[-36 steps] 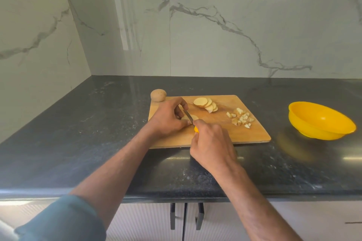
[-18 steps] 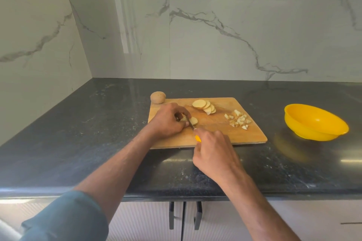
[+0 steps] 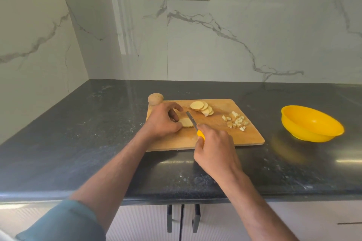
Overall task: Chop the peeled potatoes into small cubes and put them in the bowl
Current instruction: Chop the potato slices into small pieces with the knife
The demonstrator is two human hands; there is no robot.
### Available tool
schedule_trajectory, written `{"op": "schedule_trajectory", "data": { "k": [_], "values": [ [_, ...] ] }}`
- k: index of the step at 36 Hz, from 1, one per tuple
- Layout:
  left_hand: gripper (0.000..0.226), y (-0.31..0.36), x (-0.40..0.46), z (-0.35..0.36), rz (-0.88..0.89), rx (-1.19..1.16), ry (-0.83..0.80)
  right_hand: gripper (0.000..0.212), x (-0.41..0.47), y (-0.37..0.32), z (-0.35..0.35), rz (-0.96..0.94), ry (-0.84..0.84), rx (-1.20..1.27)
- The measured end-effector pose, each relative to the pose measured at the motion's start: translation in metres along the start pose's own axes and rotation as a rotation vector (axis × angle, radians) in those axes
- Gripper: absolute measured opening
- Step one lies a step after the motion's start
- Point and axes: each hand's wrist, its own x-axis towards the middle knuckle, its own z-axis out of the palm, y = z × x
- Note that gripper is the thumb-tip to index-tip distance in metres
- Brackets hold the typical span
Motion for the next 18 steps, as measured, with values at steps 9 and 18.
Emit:
{"op": "schedule_trajectory", "data": {
  "k": [9, 18],
  "values": [
    [0.039, -0.0004, -0.0001, 0.0009, 0.016, -0.014, 0.002, 0.037, 0.0108, -0.0061, 0.0112, -0.041, -0.032, -0.003],
    [0.045, 0.0005, -0.0004, 0.0005, 0.044, -0.006, 0.003, 0.036, 0.0091, -0.0074, 0.0098, -0.056, -0.033, 0.01]
  ]
}}
